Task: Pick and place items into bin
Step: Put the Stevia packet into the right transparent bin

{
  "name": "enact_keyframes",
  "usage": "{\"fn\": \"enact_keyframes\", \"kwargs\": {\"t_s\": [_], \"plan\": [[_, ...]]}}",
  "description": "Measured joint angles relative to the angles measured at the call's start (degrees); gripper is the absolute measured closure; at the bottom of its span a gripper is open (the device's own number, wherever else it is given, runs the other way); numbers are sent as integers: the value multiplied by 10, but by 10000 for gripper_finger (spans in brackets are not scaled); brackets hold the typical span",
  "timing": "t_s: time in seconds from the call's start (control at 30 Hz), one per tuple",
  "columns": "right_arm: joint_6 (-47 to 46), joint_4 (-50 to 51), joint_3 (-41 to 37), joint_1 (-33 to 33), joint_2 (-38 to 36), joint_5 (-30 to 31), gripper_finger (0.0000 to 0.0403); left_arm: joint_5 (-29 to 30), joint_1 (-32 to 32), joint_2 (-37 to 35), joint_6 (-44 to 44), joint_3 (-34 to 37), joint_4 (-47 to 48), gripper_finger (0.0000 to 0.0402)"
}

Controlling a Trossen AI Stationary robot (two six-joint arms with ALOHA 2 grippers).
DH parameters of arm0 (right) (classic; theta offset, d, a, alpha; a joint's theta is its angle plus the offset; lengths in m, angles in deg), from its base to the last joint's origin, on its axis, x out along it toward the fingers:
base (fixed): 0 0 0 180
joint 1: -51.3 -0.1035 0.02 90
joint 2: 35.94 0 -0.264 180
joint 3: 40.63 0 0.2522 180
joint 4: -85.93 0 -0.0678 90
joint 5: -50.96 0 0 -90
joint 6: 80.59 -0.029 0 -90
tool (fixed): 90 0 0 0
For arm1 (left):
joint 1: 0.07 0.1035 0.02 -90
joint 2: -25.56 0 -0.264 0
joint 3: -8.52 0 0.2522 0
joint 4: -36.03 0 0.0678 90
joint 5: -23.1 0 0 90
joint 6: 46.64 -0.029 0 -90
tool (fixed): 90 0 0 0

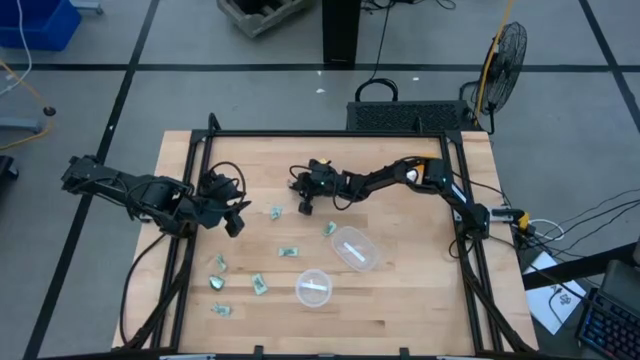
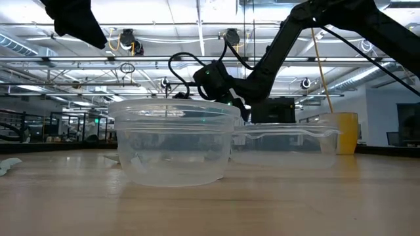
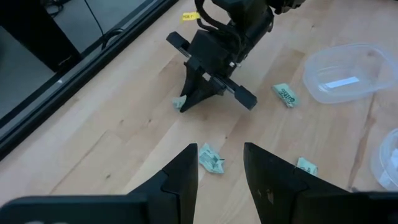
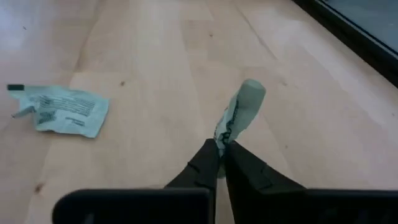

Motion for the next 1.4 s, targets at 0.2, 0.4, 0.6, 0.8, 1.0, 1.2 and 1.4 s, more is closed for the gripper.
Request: {"fn": "enact_keyframes", "kwargs": {"t_s": [0.2, 0.4, 0.6, 0.8, 1.0, 1.2, 1.4], "plan": [[-7, 59, 0, -15, -34, -2, 398, 0, 0, 0, 2, 0, 0, 266], [22, 366, 0, -57, -181, -4, 399, 1, 0, 0, 0, 0, 0, 266], [11, 648, 0, -117, -351, -6, 400, 19, 0, 0, -7, 0, 0, 266], [-49, 671, -103, -176, -462, -35, 400, 21, 0, 0, -7, 0, 0, 266], [-111, 569, -249, -198, -471, -35, 400, 21, 0, 1, -16, 0, -1, 266], [-118, 512, -283, -199, -472, -36, 399, 22, 0, 1, -19, 0, -1, 266], [-121, 477, -283, -200, -472, -99, 399, 22, 0, 1, -16, 0, -1, 266]]}}
